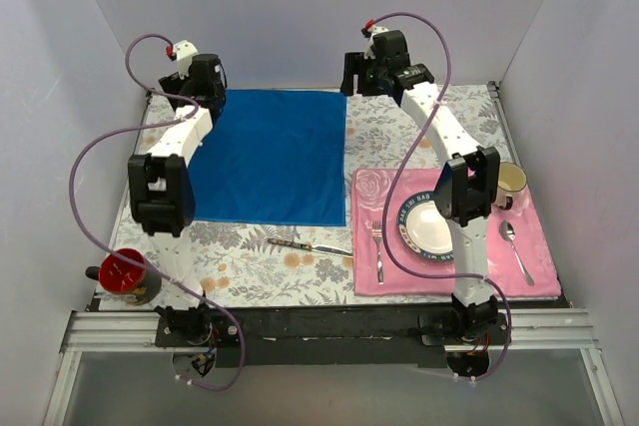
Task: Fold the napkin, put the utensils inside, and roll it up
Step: Flatten the napkin out
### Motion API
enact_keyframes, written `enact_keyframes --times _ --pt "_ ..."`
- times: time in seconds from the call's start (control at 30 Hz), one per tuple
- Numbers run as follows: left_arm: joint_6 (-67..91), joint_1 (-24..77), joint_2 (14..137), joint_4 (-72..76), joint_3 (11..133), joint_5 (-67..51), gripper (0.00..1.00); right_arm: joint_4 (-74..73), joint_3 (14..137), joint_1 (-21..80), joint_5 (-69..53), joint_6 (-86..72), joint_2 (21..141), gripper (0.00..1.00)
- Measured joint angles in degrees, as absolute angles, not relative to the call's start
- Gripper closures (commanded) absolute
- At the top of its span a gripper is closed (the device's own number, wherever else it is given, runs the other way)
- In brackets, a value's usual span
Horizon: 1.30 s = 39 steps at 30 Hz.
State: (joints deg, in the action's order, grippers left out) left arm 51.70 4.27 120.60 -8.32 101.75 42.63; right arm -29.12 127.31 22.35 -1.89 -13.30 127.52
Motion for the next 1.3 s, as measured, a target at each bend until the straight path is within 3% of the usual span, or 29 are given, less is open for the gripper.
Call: enact_keyframes --times 0.17,0.47,0.57,0.63,0.73,0.87,1.07,1.3 --pt "59.72 7.73 102.61 -13.63 87.02 32.73 0.19 -37.54 121.97 24.99 -7.6 -14.83 122.91 0.21" --pt "73.08 5.87 92.03 -27.68 71.09 17.82 0.14 -48.99 95.09 33.61 -9.93 -13.39 107.09 0.19" --pt "78.43 3.92 89.49 -35.33 68.9 16.73 0.2 -51.66 90.96 36.07 -11.4 -13.08 100.22 0.19" --pt "81.25 0.56 87.0 -38.33 66.92 15.79 0.37 -51.75 88.6 36.16 -12.16 -13.1 95.5 0.19" --pt "85.27 -7.22 81.25 -40.1 61.65 14.81 0.52 -52.36 86.74 35.57 -13.32 -13.15 89.58 0.2" --pt "86.85 -13.28 78.41 -41.17 58.85 14.5 0.51 -52.62 86.41 35.22 -14.13 -12.88 86.67 0.2" --pt "85.27 -13.74 85.08 -41.04 59.13 14.61 0.51 -52.73 85.62 35.22 -14.17 -11.33 86.5 0.2" --pt "82.19 -15.18 91.5 -41.95 59.4 18.02 0.45 -52.95 85.52 34.11 -14.57 -10.02 86.5 0.2"
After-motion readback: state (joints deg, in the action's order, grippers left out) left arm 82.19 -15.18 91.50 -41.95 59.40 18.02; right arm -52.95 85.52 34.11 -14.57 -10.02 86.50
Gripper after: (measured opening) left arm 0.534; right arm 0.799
